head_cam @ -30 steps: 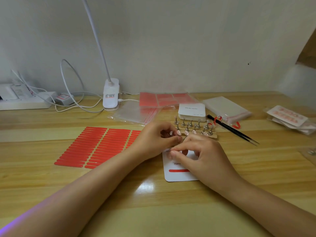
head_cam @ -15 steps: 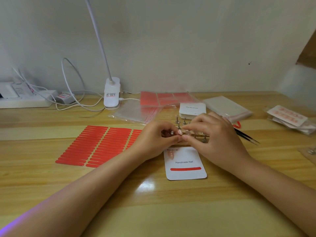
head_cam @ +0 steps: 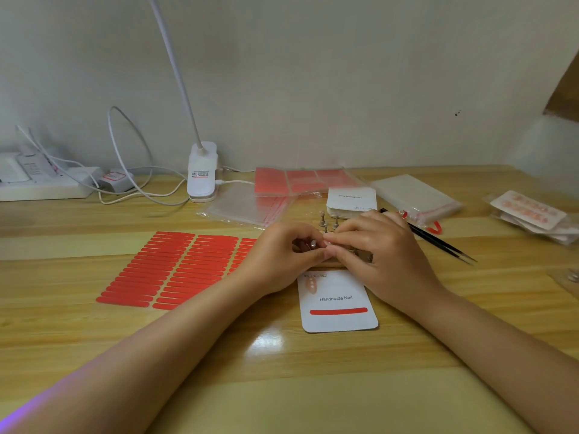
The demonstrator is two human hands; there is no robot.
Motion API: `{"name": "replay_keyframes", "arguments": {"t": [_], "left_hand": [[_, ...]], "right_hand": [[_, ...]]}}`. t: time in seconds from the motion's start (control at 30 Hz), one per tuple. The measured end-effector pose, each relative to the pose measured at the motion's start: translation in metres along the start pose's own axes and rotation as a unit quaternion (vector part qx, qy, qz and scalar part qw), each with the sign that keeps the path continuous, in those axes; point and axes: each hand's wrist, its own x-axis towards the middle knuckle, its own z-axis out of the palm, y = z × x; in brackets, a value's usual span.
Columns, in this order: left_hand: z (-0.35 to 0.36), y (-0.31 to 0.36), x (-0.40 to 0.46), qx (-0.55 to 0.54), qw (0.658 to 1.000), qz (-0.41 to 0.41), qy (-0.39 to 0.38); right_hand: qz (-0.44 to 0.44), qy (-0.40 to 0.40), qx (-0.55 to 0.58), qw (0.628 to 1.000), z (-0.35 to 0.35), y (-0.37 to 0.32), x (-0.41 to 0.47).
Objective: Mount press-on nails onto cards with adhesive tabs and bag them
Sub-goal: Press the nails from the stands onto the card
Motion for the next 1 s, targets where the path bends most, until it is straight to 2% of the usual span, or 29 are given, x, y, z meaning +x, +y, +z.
{"name": "replay_keyframes", "arguments": {"t": [0.4, 1.0], "left_hand": [[-0.0007, 0.0024, 0.0006, 0.016, 1.000, 0.010, -0.009], [-0.0008, 0.0056, 0.0000, 0.021, 1.000, 0.001, -0.010]], "right_hand": [[0.022, -0.004, 0.035, 0.999, 0.0013, 0.0005, 0.0022], [0.123, 0.016, 0.122, 0.985, 0.0049, 0.0012, 0.0055]]}}
